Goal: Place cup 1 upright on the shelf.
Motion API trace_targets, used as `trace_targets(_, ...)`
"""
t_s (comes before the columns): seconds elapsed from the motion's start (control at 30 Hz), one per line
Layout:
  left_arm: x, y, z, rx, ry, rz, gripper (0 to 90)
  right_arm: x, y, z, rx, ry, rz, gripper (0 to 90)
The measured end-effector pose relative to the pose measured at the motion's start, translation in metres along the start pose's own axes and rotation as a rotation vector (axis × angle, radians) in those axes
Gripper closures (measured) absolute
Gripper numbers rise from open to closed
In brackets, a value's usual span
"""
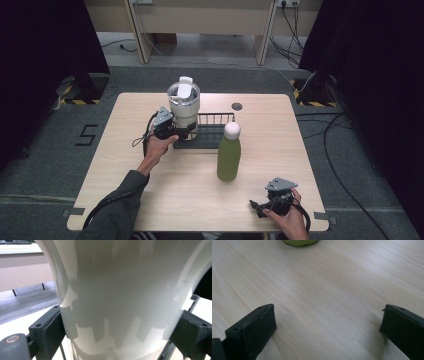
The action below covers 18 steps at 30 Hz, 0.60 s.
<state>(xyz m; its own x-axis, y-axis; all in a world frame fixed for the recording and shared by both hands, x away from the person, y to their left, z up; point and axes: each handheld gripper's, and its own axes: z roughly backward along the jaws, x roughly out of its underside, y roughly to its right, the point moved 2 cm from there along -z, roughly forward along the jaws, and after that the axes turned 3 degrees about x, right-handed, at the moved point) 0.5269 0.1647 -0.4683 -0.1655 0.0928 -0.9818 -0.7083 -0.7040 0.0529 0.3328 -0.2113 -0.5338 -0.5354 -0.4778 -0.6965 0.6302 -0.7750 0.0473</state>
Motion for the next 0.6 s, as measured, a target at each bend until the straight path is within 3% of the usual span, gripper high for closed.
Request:
trace_targets(0.33, -0.0013, 0.0007, 0.0045, -0.004, -0.011, -0.004, 9.4, 0.0000, 0.0000, 0.0000, -0.001, 0.001, 0.000, 0.3)
trace_targets(0.4, -0.0014, 0.0021, 0.0039, -0.002, 0.011, 0.019, 9.4, 0.0000, 0.0000, 0.0000, 0.000, 0.000, 0.000, 0.3)
trace_targets(0.43, -0.0011, 0.0007, 0.0059, -0.004, -0.010, -0.001, 9.3, 0.0000, 0.0000, 0.0000, 0.000, 0.000, 0.000, 0.3)
trace_targets(0.6, -0.0002, 0.0009, 0.0105, -0.004, -0.017, 0.002, 9.5, 0.0000, 0.0000, 0.0000, 0.000, 0.000, 0.000, 0.3)
